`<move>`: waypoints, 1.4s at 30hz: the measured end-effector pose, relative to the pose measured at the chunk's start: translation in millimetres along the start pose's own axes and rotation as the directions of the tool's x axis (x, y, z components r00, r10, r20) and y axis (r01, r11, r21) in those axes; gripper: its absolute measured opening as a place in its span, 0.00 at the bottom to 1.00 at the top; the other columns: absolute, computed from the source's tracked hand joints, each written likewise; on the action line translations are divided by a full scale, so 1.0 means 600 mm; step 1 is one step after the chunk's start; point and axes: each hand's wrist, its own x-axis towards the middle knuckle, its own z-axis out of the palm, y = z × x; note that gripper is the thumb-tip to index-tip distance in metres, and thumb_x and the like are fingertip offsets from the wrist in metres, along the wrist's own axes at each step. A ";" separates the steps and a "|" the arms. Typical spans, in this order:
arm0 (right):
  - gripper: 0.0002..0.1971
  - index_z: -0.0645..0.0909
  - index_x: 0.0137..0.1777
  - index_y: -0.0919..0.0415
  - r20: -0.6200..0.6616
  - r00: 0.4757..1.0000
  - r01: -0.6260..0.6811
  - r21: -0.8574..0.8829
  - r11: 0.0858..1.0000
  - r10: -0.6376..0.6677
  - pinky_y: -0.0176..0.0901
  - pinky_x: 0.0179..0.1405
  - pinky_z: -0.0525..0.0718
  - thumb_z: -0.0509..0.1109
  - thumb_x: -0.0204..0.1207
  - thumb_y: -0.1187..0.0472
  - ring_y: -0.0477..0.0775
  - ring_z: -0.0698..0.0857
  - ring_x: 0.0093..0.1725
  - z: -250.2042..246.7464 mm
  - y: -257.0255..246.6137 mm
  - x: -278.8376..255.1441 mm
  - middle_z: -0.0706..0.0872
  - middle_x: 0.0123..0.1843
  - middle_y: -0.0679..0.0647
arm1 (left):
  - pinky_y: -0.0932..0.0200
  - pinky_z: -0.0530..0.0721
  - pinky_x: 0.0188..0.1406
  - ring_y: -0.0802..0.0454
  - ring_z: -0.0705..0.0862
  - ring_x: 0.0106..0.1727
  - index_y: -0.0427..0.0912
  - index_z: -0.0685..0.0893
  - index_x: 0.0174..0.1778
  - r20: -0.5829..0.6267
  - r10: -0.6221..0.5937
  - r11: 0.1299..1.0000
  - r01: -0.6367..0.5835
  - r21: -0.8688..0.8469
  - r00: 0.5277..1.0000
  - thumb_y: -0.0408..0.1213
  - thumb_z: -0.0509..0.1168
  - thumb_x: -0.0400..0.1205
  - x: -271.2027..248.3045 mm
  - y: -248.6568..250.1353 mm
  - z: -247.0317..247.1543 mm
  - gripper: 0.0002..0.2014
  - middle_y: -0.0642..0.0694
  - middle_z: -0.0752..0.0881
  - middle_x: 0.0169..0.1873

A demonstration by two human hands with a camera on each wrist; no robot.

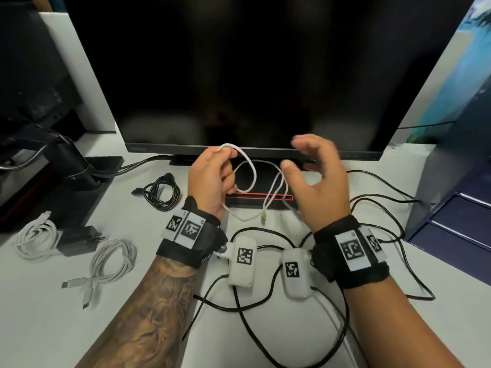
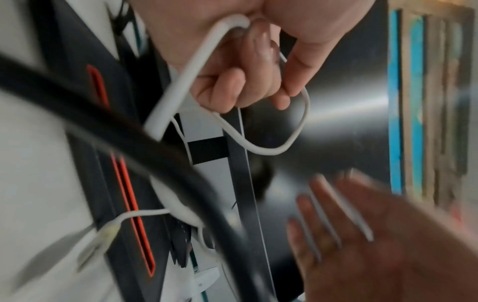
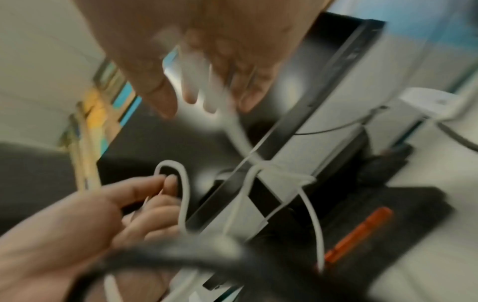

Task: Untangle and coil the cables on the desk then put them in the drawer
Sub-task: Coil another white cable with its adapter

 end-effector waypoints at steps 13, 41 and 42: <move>0.08 0.89 0.49 0.55 0.023 0.998 -0.060 0.068 0.996 0.058 0.36 0.31 0.74 0.69 0.83 0.55 0.35 0.77 0.25 -0.039 -0.116 0.176 0.79 0.23 0.32 | 0.56 0.78 0.27 0.54 0.63 0.22 0.41 0.87 0.44 0.198 0.055 0.932 -0.121 0.342 0.979 0.42 0.66 0.87 0.039 0.126 0.050 0.10 0.54 0.66 0.20; 0.10 0.85 0.56 0.50 0.200 0.973 0.196 -0.470 0.860 -0.112 0.47 0.48 0.81 0.65 0.85 0.50 0.55 0.84 0.50 -0.096 -0.228 0.239 0.88 0.48 0.49 | 0.59 0.79 0.31 0.53 0.72 0.26 0.38 0.82 0.45 0.295 0.014 0.813 -0.182 0.553 0.955 0.37 0.61 0.89 0.004 0.213 0.067 0.10 0.47 0.74 0.26; 0.10 0.86 0.57 0.50 0.138 0.986 0.150 -0.467 0.871 -0.096 0.48 0.49 0.81 0.64 0.85 0.50 0.56 0.84 0.51 -0.106 -0.227 0.247 0.88 0.50 0.50 | 0.62 0.79 0.30 0.54 0.72 0.26 0.37 0.83 0.45 0.301 -0.005 0.793 -0.179 0.582 0.954 0.38 0.60 0.90 0.001 0.206 0.056 0.12 0.47 0.74 0.26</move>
